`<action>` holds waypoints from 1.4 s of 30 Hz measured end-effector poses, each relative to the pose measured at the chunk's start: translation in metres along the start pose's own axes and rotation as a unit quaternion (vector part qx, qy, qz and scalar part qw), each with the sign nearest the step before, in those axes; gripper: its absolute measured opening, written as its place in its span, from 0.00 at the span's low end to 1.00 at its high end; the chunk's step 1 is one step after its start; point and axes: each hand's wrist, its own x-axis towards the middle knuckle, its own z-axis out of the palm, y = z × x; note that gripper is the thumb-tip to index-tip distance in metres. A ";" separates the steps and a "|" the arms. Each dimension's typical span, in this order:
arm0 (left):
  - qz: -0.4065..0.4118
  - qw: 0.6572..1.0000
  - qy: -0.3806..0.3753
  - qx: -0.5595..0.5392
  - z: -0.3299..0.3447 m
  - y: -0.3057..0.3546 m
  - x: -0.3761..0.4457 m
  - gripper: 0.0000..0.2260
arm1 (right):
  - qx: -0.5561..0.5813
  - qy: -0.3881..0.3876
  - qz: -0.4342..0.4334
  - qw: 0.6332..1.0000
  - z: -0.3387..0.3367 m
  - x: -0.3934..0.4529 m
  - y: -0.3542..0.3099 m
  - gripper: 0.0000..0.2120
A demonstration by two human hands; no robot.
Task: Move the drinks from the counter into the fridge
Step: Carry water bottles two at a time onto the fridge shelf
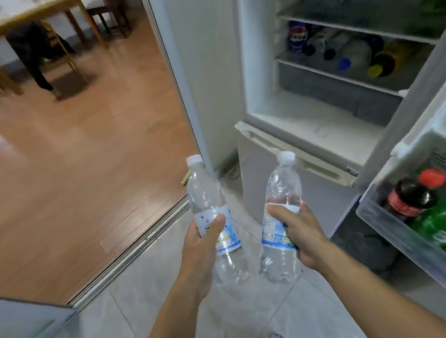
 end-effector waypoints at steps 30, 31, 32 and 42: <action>0.236 0.898 -0.353 0.118 0.264 0.260 0.345 0.13 | -0.008 0.460 -0.358 0.813 -0.010 0.226 -0.314 0.25; 0.248 0.897 -0.348 0.118 0.280 0.267 0.349 0.13 | -0.006 0.462 -0.370 0.806 -0.017 0.232 -0.328 0.25; 0.259 0.894 -0.344 0.119 0.297 0.274 0.352 0.14 | 0.001 0.461 -0.380 0.802 -0.024 0.239 -0.341 0.27; 0.335 0.886 -0.306 0.092 0.404 0.322 0.385 0.22 | 0.011 0.447 -0.415 0.792 -0.076 0.296 -0.426 0.36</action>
